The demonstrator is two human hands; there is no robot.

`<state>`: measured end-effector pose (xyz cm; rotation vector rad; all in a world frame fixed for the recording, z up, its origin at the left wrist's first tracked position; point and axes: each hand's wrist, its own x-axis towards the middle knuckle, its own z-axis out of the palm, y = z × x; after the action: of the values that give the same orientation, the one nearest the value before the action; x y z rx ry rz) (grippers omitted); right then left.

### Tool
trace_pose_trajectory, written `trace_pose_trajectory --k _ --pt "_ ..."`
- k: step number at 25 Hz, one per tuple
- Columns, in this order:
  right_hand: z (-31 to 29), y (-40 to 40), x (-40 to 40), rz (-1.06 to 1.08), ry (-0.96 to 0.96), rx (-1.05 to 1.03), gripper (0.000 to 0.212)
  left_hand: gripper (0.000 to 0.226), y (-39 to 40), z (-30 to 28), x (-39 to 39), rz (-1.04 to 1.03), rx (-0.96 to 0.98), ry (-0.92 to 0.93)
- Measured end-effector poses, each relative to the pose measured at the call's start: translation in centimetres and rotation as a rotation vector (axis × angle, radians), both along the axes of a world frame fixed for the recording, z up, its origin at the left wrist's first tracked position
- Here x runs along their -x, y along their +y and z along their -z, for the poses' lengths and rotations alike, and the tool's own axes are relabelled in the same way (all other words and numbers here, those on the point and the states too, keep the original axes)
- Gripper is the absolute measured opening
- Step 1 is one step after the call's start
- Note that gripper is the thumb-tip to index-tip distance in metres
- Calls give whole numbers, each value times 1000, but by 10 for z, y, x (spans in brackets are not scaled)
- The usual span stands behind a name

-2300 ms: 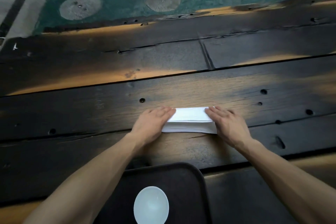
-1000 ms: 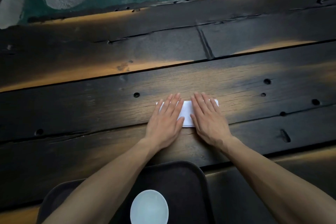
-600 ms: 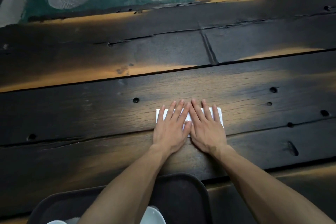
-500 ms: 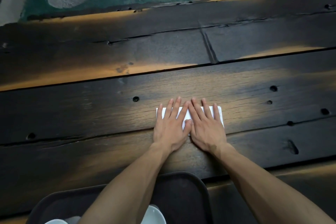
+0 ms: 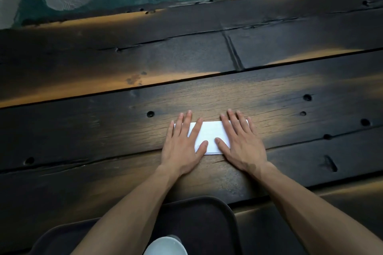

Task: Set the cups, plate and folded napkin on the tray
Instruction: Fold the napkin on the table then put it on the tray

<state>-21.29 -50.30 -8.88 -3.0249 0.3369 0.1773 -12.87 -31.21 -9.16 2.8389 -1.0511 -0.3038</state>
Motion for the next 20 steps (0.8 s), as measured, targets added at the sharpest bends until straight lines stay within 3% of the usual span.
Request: trace_pose_trajectory --k 8,14,20 --pt "-21 -7 -6 -34 168 -122 74 73 1 -22 -5 -20 -22 138" --pt "-56 -37 -17 -68 237 -67 68 63 9 -46 -24 -46 -22 38" --pt "-65 -35 -21 96 240 -169 53 42 11 -62 -45 -210 -29 334"
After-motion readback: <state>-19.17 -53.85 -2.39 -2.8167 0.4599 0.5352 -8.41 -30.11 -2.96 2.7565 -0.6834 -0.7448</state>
